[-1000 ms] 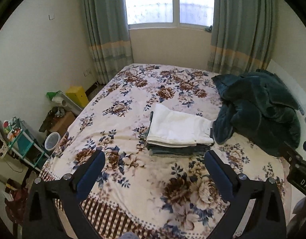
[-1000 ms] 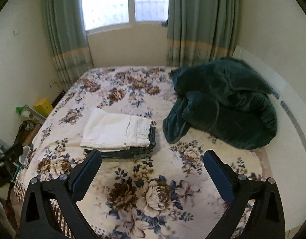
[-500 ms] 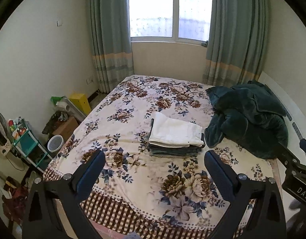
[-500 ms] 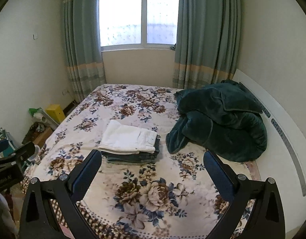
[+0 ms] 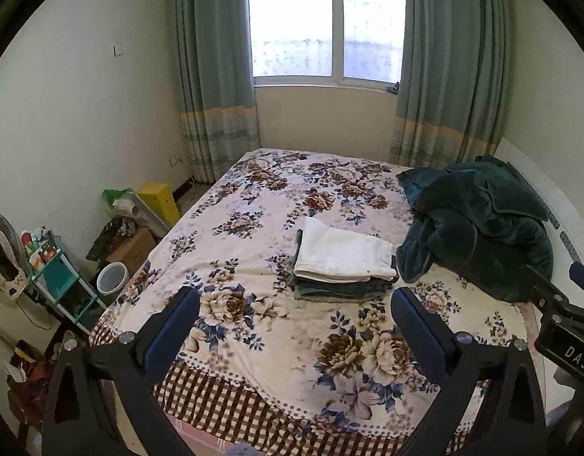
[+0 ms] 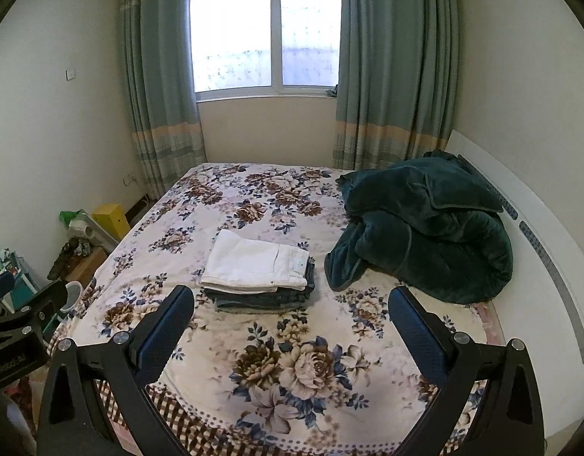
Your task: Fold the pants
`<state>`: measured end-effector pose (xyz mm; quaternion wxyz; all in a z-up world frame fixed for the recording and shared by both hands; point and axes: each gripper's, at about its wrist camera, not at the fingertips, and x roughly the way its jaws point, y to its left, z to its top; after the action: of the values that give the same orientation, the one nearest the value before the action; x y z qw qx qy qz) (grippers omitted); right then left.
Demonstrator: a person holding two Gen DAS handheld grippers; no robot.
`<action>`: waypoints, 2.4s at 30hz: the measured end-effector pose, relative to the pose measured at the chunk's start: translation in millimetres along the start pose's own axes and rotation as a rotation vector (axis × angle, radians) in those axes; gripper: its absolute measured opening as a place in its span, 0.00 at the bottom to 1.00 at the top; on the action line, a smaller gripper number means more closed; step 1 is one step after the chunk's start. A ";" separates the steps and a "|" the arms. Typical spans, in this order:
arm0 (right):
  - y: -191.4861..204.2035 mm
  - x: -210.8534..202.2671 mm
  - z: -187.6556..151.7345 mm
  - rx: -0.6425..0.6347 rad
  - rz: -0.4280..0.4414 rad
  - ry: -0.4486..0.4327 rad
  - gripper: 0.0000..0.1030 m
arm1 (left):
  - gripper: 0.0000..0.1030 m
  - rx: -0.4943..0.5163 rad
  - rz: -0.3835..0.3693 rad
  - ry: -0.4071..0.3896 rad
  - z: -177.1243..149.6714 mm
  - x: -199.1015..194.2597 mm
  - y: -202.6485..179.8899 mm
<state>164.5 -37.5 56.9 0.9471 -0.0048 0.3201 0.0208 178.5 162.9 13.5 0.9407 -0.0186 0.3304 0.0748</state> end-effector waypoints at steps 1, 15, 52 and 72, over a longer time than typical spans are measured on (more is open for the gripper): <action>-0.4 1.7 0.5 -0.002 0.000 0.002 1.00 | 1.00 0.001 0.002 0.000 -0.6 -0.7 1.0; -2.3 1.2 1.9 0.000 0.003 0.011 1.00 | 1.00 0.009 0.000 -0.007 0.7 -3.5 2.0; 2.4 4.0 -1.3 -0.008 0.043 0.018 1.00 | 1.00 0.006 0.003 -0.023 12.6 -12.6 7.3; 1.9 1.2 -6.6 -0.007 0.042 0.015 1.00 | 1.00 0.005 0.001 -0.024 12.0 -14.2 0.4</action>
<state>161.4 -35.7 50.9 0.9441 -0.0013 0.3271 0.0417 174.9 162.5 31.7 0.9445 -0.0151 0.3194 0.0748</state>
